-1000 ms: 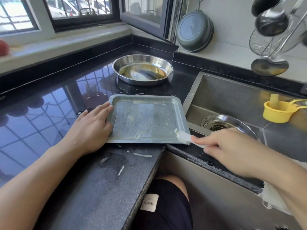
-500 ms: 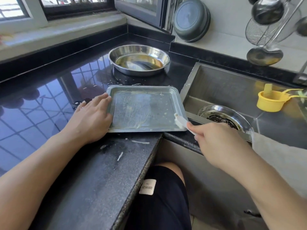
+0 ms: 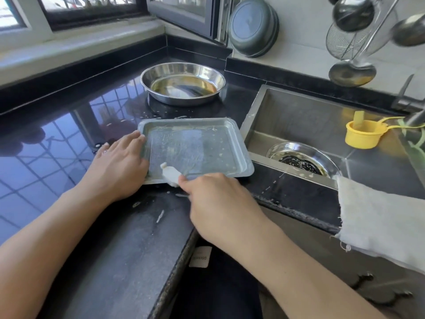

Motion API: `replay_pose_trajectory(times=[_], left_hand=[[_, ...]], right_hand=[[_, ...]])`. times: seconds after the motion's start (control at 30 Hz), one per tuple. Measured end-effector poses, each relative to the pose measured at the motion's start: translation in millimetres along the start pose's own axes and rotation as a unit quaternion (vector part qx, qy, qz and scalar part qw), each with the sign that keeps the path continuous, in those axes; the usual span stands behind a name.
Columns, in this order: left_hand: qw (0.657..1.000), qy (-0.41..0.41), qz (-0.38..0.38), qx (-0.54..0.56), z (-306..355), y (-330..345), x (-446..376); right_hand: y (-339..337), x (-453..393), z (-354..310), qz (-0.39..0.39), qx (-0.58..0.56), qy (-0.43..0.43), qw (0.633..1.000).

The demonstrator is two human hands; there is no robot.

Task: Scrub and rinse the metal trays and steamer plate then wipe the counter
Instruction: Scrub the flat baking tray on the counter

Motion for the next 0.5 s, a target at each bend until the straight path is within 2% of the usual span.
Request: replay_pose_trajectory(times=[0.13,0.2,0.27,0.37,0.5], left_hand=[[1.0,0.001,-0.003,0.003,0,0,-1],[1.0,0.004,-0.004,-0.001,0,-1,-1],[1.0,0.005,-0.007,-0.001,0,-2,0],[1.0,0.001,-0.008,0.008,1,-2,2],[1.0,0.003,-0.005,0.019,-1,0,1]], right_hand=[[-23,25,61,-0.002,0.072,0.083,0.994],[-35,31,96,-0.015,0.08,0.148,0.986],[-37,29,107,-0.03,0.078,0.17,0.982],[-31,17,76,-0.033,0.044,0.131,0.99],[-2,-8,-6,-0.033,-0.02,0.022,0.999]])
Point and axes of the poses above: each hand's wrist, its own x-axis away from the middle knuckle, its own y-axis out of the palm, z = x × y, the point moved 7 cm from there along -x, towards the middle knuckle, and after that the axes turned 2 degrees about -y, right-handed, at the moved point
